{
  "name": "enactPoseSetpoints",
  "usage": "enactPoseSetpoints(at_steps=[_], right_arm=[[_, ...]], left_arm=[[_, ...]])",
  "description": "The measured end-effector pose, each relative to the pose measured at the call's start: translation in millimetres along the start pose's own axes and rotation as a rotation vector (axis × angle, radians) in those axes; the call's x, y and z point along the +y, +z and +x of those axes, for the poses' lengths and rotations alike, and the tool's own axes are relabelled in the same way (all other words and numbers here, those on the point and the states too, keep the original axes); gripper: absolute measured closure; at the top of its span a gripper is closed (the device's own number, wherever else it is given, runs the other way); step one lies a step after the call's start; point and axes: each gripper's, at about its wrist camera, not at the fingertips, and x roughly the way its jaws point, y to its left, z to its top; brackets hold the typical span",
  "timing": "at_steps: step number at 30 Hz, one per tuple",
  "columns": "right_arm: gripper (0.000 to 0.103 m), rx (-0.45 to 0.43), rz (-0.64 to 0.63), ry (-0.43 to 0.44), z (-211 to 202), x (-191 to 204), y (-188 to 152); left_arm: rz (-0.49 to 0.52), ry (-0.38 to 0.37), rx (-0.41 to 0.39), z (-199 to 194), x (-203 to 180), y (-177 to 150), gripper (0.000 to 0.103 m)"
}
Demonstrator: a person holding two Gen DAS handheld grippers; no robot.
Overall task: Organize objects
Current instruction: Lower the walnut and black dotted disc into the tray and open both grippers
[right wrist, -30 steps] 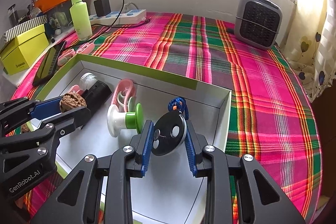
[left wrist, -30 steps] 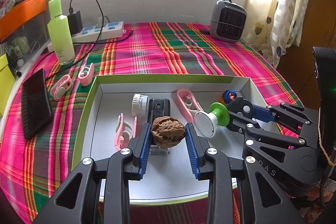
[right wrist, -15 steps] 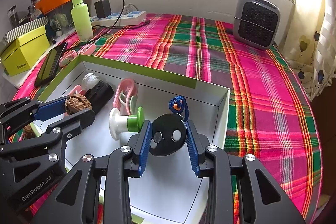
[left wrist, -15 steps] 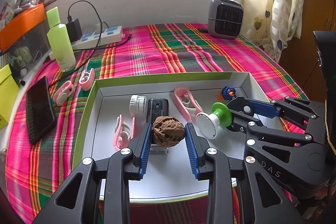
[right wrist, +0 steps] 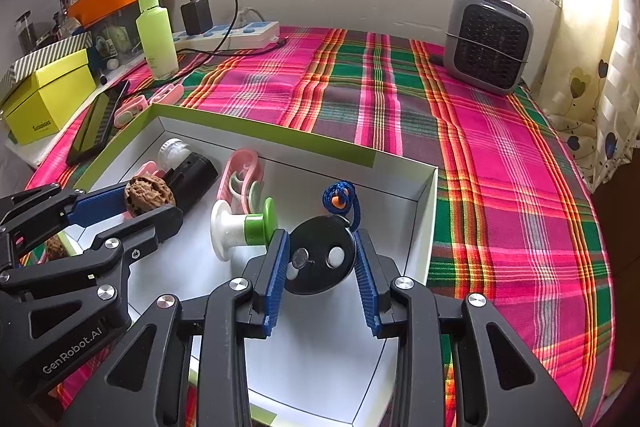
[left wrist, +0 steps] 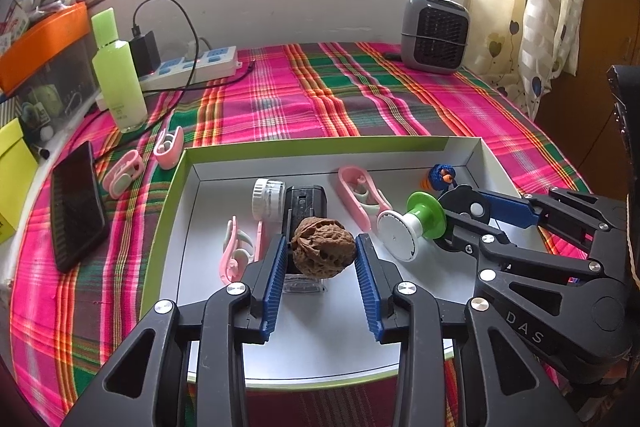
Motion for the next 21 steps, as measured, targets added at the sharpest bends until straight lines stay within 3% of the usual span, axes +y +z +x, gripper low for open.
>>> enactPoseSetpoints(at_steps=[6, 21], right_arm=[[0.058, -0.006, 0.001, 0.0, -1.6, 0.0, 0.4], [0.057, -0.008, 0.0, -0.003, -1.7, 0.2, 0.3]], left_arm=[[-0.005, -0.001, 0.008, 1.0, 1.0, -0.4, 0.066], [-0.008, -0.007, 0.011, 1.7, 2.4, -1.0, 0.063]])
